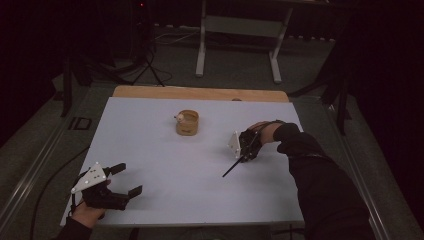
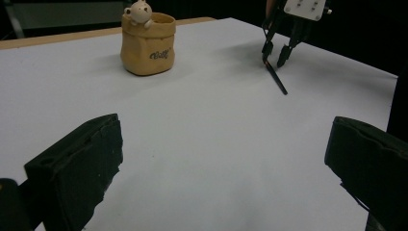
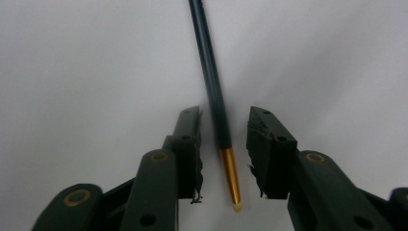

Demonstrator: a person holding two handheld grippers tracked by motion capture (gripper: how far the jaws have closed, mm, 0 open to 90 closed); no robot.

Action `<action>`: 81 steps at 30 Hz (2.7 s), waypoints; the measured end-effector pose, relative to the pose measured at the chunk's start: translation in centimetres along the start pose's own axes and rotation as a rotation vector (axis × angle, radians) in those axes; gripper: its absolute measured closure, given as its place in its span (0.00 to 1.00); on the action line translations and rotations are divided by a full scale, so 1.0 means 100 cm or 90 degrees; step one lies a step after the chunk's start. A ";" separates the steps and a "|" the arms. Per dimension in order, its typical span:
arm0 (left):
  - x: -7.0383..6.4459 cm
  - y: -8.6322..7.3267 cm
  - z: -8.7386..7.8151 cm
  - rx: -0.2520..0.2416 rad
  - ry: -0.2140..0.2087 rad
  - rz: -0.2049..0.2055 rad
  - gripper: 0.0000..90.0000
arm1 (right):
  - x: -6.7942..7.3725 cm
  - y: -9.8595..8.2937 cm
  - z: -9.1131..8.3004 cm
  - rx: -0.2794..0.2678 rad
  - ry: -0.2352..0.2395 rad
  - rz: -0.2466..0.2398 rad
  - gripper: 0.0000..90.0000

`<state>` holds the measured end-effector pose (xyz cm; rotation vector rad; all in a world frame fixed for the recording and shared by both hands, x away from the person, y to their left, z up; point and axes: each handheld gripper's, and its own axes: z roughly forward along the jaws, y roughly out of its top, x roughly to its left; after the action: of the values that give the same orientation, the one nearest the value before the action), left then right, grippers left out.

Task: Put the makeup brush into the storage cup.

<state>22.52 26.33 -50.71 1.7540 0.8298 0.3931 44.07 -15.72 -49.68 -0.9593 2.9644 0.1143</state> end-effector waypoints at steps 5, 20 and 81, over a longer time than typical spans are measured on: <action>0.000 0.000 0.000 0.000 -0.001 -0.002 0.01 | -0.001 0.000 0.001 0.000 -0.001 -0.002 0.77; 0.001 -0.001 0.000 0.000 -0.002 -0.004 0.01 | -0.003 -0.002 0.009 0.018 0.009 -0.023 0.89; -0.046 0.050 0.086 0.188 -0.094 0.140 0.01 | 0.020 0.031 -0.046 -0.061 0.129 0.454 0.93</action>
<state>26.39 16.34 -48.32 2.1320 0.6144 0.2914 40.64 -14.75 -44.97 0.1379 3.3552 0.1774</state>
